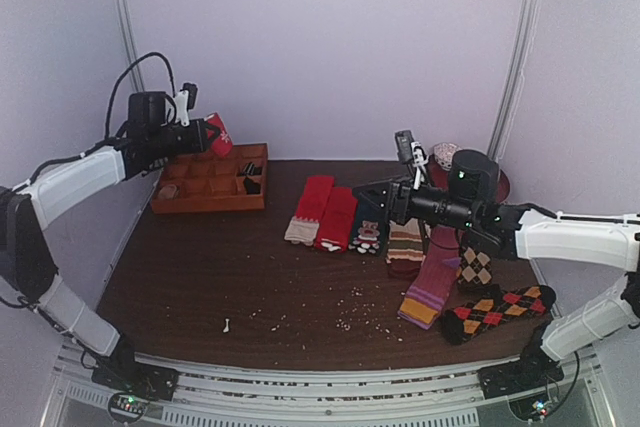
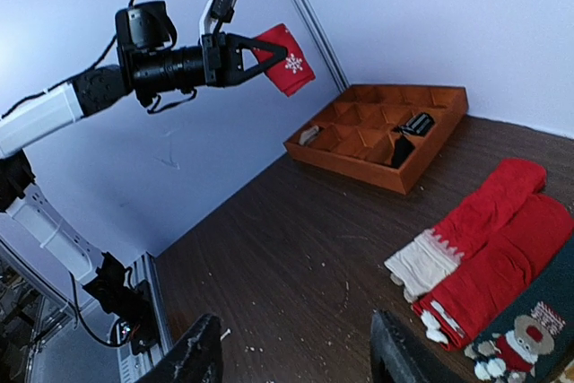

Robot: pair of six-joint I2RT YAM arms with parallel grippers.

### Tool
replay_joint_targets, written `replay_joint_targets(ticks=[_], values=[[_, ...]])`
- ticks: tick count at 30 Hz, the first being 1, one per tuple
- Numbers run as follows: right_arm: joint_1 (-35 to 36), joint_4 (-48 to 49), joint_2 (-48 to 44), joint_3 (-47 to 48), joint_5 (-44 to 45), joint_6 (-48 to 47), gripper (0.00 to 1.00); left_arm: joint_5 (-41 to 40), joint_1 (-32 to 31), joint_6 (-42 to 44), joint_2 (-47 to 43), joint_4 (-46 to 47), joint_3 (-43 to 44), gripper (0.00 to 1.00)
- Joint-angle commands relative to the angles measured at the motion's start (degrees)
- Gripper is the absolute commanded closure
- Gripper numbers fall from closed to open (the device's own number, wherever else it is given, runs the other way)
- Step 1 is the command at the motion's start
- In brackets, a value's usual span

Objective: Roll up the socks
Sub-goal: Pass from the right arm to the left, then move the storage box to the center of the board.

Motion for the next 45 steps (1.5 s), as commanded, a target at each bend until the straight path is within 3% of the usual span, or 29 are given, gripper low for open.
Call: replay_joint_targets(ticks=[1, 12, 19, 27, 45], values=[[-0.3, -12.5, -1.7, -1.7, 4.5, -3.6, 0.44, -2.8, 2.3, 5.8, 10.1, -15.3, 10.3, 1.00], [-3.1, -10.2, -3.0, -8.8, 3.1, -1.9, 0.45, -14.8, 3.5, 11.1, 35.5, -28.3, 34.1, 1.00], [-4.3, -7.2, -0.9, -11.0, 0.6, 0.4, 0.46, -16.4, 4.1, 16.2, 50.4, -44.9, 56.5, 1.00], [-4.4, -4.8, 1.5, -11.6, -1.3, 2.7, 0.48, -14.3, 5.5, 19.1, 52.5, -54.7, 59.3, 1.00], [-4.4, -3.9, 3.6, -11.5, -3.0, 4.9, 0.50, -12.9, 3.8, 23.9, 58.1, -58.3, 62.7, 1.00]])
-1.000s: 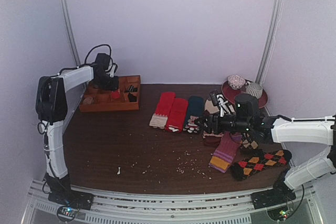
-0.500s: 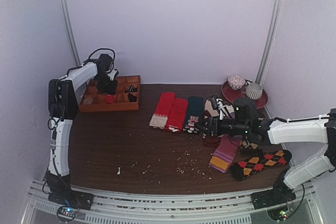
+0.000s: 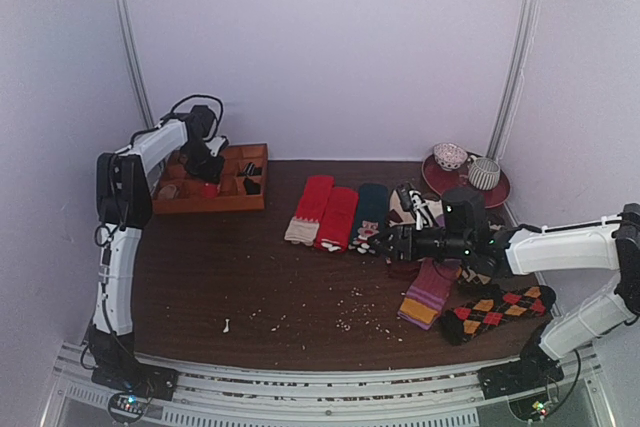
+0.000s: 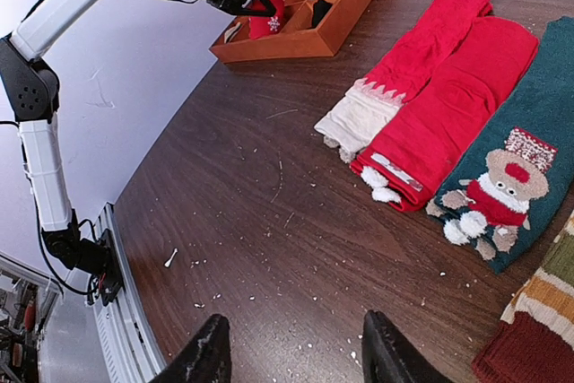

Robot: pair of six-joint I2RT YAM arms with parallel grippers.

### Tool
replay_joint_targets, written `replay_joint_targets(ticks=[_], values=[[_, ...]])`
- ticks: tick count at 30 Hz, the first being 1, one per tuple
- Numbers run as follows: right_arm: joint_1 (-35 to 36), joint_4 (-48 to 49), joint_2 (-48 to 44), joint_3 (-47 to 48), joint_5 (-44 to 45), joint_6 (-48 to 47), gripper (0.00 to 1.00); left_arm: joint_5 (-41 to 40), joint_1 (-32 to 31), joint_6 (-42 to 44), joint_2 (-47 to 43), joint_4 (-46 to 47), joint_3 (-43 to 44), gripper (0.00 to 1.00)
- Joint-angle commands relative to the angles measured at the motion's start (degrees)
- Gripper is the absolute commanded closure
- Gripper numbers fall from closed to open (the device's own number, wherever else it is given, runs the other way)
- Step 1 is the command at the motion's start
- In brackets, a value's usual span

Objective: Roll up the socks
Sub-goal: Move the storage box to the center of the board.

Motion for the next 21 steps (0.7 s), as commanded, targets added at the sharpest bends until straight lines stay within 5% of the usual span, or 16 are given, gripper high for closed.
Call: replay_joint_targets(ticks=[1, 9, 21], values=[[-0.3, 1.4, 0.8, -0.3, -1.0, 1.2, 0.50, 0.0, -1.6, 2.6, 3.2, -4.2, 0.9, 1.00], [-0.3, 1.7, 0.5, -0.6, -1.0, 1.4, 0.51, 0.4, -3.1, 2.6, 2.1, -3.1, -5.7, 1.00], [-0.3, 1.3, 0.2, -1.2, -0.8, 1.1, 0.51, 2.5, -7.2, 1.8, -10.4, 2.9, -28.4, 1.00]])
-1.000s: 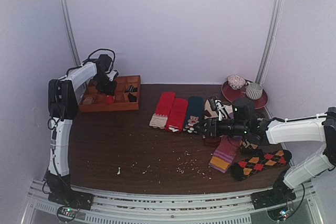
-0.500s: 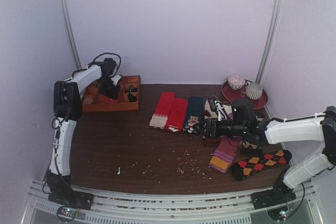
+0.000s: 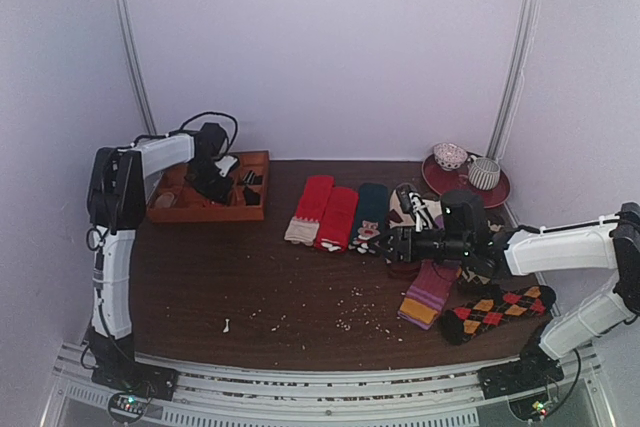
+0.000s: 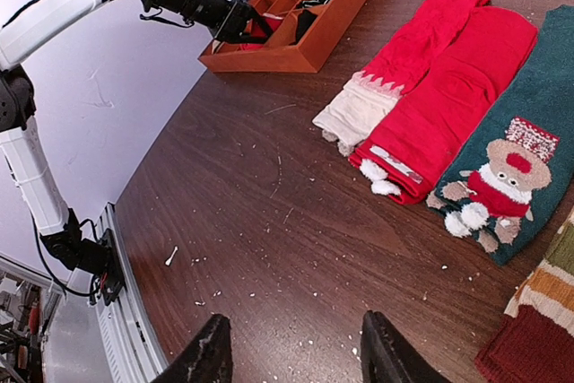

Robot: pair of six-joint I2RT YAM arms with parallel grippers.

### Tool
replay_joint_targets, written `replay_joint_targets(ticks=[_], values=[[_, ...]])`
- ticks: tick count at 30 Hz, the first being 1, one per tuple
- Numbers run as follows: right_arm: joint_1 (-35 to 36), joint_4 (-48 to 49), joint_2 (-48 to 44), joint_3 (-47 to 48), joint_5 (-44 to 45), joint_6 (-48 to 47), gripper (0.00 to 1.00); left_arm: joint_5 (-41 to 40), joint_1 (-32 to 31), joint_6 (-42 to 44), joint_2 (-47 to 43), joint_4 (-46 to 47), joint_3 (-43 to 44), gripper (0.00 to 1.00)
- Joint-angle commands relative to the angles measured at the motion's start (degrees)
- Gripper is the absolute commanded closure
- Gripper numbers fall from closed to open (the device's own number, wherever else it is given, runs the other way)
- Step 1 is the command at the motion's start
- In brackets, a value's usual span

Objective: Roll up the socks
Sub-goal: Move the storage box to the center of the board.

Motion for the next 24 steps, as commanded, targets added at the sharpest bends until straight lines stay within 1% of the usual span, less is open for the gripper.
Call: replay_joint_targets(ticks=[1, 4, 8, 12, 16, 19, 21, 24], values=[[-0.4, 0.7, -0.3, -0.9, -0.6, 0.1, 0.51, 3.5, -3.9, -0.8, -3.4, -5.3, -8.5, 1.00], [-0.3, 0.9, -0.1, -0.9, -0.5, -0.1, 0.51, 0.8, -4.6, -1.8, -5.4, -4.9, -7.2, 1.00], [-0.3, 1.4, 0.3, -0.8, -0.5, 0.0, 0.51, -3.5, -4.7, -2.8, -6.2, -5.3, -0.6, 1.00], [-0.3, 2.0, 0.4, -1.2, -0.3, 0.3, 0.51, -5.9, -5.0, -3.9, -5.8, -8.8, 7.0, 1.00], [-0.3, 2.5, 0.9, -1.5, -0.5, 0.6, 0.51, -7.0, -5.6, -5.1, -6.1, -11.6, 10.2, 1.00], [-0.4, 3.1, 1.2, -1.6, -0.7, 0.8, 0.51, -4.9, -6.2, -5.3, -6.9, -11.1, 9.3, 1.00], [-0.3, 3.4, 1.5, -1.8, -0.8, 1.0, 0.51, -2.6, -6.2, -5.6, -7.7, -9.6, 7.0, 1.00], [-0.3, 3.5, 1.5, -2.0, -1.1, 1.2, 0.51, 2.4, -6.1, -6.1, -11.4, -2.2, -2.0, 1.00]])
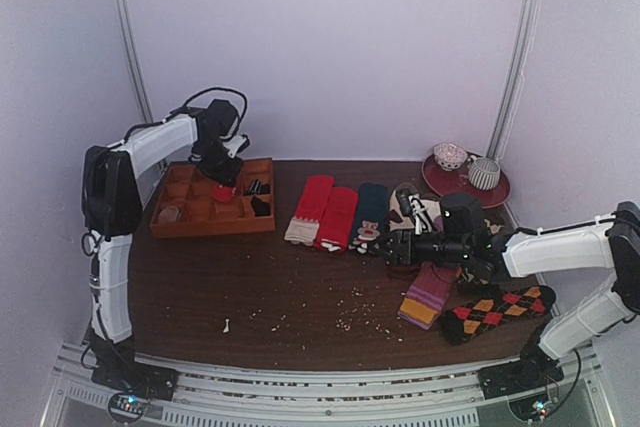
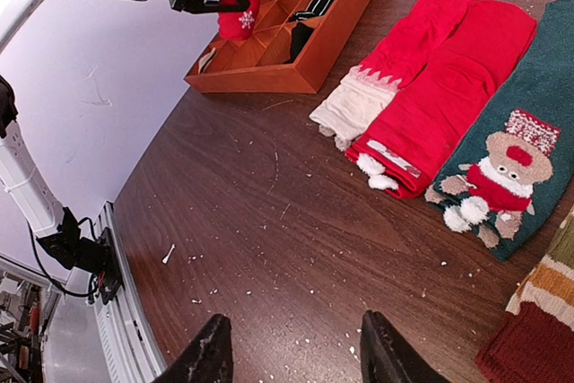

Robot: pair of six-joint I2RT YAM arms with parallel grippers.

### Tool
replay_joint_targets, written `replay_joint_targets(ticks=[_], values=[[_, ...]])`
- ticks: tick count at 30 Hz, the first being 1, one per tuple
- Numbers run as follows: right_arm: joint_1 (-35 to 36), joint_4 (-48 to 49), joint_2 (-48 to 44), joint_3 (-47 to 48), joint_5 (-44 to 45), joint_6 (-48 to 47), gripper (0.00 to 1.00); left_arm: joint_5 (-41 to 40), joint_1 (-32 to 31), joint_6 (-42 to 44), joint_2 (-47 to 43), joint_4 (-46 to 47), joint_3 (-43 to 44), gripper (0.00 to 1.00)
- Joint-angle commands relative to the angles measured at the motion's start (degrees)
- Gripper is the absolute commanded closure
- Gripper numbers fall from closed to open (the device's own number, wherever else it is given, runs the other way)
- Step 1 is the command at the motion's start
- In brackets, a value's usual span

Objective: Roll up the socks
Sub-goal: Place a pair of socks in the storage box.

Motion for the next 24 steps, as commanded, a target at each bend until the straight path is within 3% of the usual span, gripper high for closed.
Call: replay_joint_targets(ticks=[1, 9, 24], values=[[-0.3, 1.7, 0.6, -0.9, -1.1, 1.0, 0.51, 7.7, -0.3, -1.6, -5.8, 7.0, -10.3, 1.00], [-0.3, 1.7, -0.3, -2.1, -0.9, 1.2, 0.51, 18.6, 3.0, -0.2, -10.6, 11.4, -19.0, 1.00], [-0.4, 2.4, -1.1, -3.1, 0.0, 2.1, 0.52, 37.8, 11.0, 5.6, -7.9, 12.4, -22.2, 1.00]])
